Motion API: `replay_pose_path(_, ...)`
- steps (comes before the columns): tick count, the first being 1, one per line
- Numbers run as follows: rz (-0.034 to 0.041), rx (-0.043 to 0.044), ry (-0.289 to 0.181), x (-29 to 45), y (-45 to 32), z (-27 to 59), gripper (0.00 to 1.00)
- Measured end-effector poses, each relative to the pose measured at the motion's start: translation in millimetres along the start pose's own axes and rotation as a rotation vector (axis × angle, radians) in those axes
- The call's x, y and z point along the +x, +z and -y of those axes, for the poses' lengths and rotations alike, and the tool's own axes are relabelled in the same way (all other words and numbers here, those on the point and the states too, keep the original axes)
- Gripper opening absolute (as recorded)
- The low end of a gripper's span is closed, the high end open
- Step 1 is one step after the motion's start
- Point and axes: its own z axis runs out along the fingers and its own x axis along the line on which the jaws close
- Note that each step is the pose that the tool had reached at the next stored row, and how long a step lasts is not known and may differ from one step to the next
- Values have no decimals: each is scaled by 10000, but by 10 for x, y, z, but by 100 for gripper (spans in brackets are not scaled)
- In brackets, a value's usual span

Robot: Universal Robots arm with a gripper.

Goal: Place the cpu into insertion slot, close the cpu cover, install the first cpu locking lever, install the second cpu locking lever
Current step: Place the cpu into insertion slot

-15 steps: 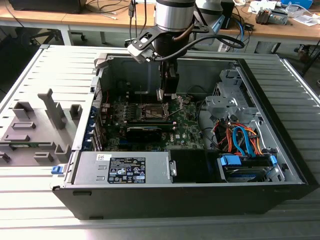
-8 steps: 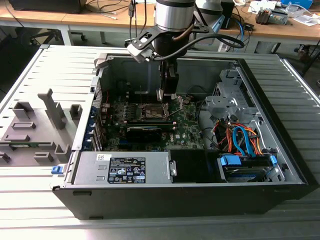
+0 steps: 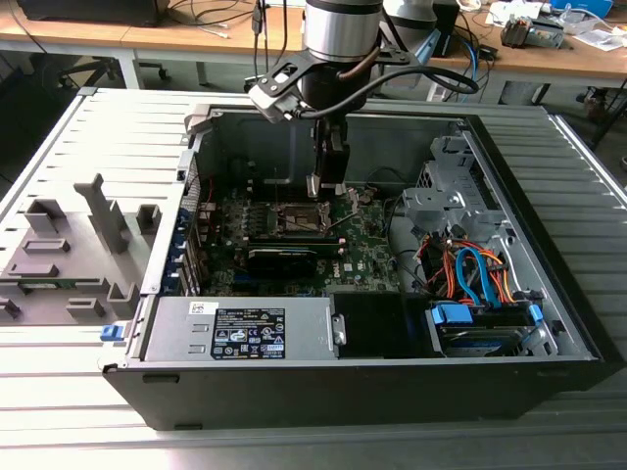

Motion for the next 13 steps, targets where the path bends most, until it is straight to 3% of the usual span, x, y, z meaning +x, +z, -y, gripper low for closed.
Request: replay_pose_path(13,59,23,214,0,0,0,54)
